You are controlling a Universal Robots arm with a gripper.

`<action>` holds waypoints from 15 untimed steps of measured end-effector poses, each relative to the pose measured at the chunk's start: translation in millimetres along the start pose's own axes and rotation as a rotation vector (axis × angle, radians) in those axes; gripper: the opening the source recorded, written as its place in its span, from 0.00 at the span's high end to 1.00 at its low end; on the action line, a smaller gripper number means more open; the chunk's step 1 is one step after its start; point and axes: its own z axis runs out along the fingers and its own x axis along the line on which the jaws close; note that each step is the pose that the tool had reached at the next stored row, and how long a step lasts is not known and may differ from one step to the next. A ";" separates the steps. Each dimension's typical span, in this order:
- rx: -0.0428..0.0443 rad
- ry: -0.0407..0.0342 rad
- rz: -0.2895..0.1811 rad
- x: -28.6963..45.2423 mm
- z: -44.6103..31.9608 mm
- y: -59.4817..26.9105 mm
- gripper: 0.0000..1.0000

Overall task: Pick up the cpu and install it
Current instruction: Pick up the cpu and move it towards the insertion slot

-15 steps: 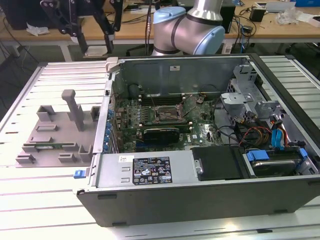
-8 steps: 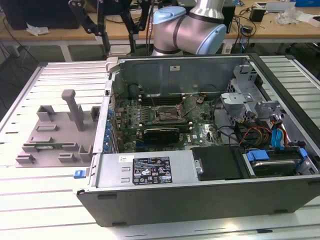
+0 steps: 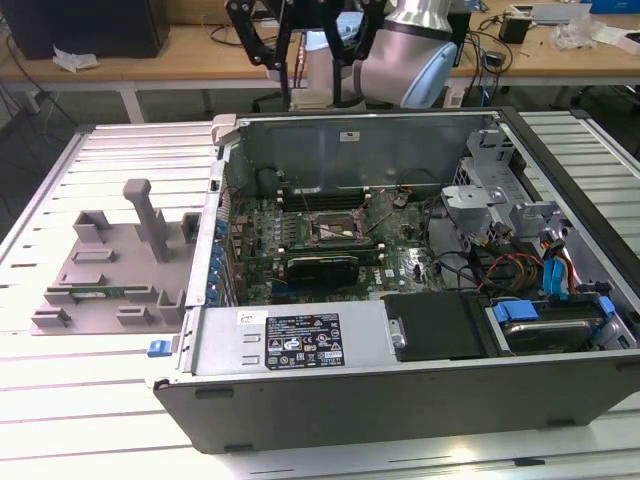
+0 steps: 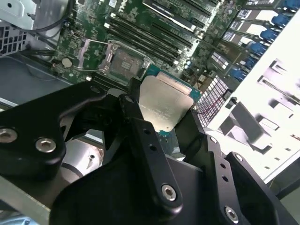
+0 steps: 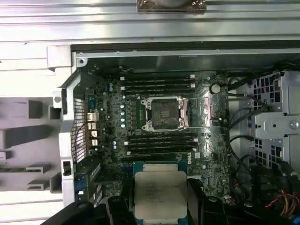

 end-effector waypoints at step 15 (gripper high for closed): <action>0.0009 0.0061 0.000 -14.9 29.4 1.0 0.46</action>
